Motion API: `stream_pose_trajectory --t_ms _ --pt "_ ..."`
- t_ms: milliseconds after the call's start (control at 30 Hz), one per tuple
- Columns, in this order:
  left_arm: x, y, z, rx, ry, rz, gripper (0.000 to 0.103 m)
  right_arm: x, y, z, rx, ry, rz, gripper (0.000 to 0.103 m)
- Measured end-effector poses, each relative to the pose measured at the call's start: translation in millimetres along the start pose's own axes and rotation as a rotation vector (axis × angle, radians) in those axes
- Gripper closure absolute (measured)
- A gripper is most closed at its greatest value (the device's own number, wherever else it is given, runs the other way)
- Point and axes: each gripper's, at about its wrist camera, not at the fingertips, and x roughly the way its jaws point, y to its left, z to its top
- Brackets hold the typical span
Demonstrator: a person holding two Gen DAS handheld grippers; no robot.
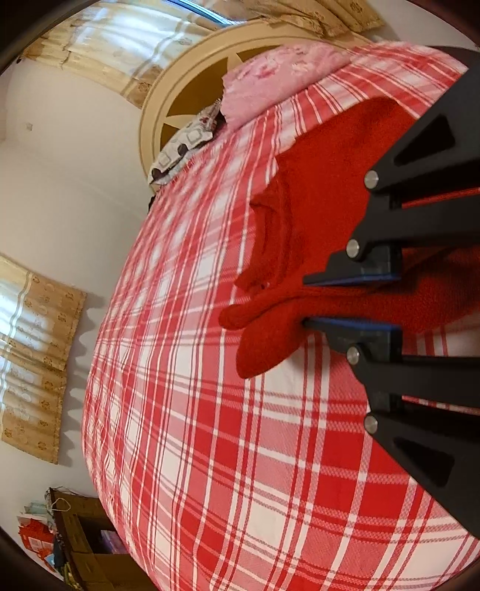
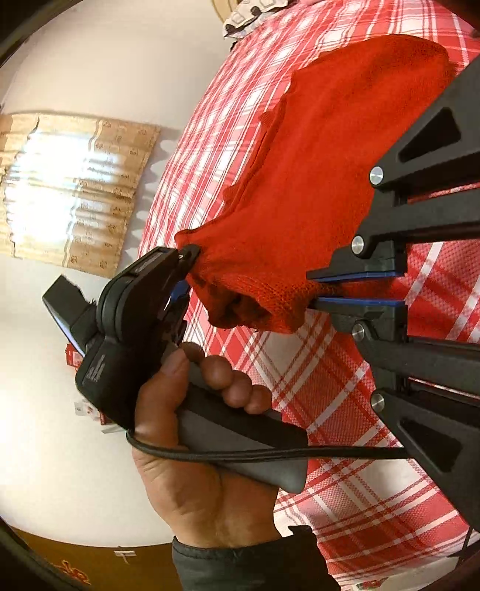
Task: Fold small clothes
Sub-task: 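Lift the folded sweater off the bed with both grippers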
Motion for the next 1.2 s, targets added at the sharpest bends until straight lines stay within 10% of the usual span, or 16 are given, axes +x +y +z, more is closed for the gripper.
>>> stream_pose_trajectory --t_ms 1200 --pt "49 -164 10 0.080 0.045 -0.198 0.088 -78 -139 -44 0.374 -0.011 0.017 0.097"
